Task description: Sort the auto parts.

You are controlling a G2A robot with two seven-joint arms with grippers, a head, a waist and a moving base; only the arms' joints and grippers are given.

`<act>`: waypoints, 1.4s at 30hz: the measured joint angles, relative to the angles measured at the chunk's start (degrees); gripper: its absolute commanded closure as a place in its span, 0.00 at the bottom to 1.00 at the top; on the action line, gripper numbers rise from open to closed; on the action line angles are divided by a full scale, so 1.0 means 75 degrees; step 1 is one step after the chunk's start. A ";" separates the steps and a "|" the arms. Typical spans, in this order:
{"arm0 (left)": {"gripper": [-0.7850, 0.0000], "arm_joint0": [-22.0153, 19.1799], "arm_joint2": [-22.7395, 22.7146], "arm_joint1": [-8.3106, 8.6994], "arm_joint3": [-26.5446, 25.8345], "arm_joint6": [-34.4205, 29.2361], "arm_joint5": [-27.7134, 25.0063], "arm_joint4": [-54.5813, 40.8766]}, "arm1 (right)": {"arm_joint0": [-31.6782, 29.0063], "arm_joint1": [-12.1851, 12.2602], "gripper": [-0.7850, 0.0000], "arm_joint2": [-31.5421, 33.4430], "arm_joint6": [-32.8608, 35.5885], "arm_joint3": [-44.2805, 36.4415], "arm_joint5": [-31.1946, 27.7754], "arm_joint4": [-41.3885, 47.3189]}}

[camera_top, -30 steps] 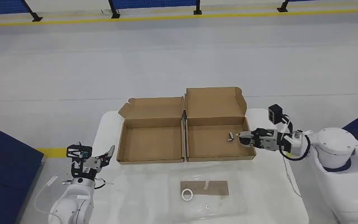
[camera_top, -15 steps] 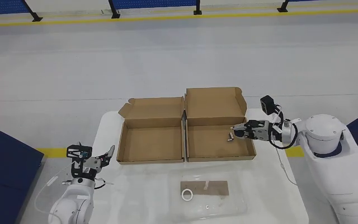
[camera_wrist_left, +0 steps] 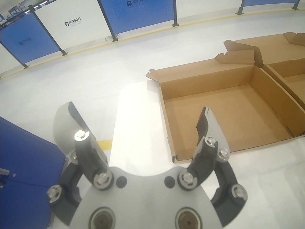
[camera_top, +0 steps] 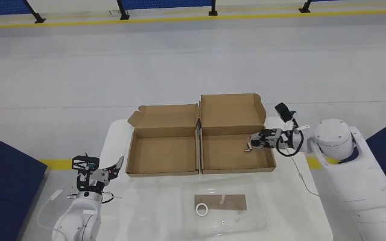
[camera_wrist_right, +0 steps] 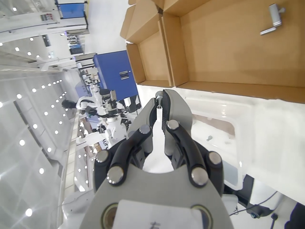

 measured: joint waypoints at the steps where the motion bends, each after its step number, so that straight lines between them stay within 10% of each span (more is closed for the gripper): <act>1: 0.00 0.0000 0.0000 0.0000 0.0000 0.0000 0.0000 0.0000 | 0.0177 -0.0024 1.00 -0.0176 0.0023 0.0159 0.0011 -0.0104; 10: 0.00 0.0000 0.0000 0.0000 0.0000 0.0000 0.0000 0.0000 | 0.1679 -0.0335 1.00 -0.1662 0.0285 0.1695 0.0018 -0.0546; 25: 0.00 0.0000 0.0000 0.0000 0.0000 0.0000 0.0000 0.0000 | 0.1733 -0.0372 1.00 -0.2003 -0.0097 0.1777 0.0066 -0.1162; 42: 0.00 0.0000 0.0000 0.0000 0.0000 0.0000 0.0000 0.0000 | 0.3717 -0.1665 1.00 -0.4859 -0.0474 0.4965 0.0091 -0.2169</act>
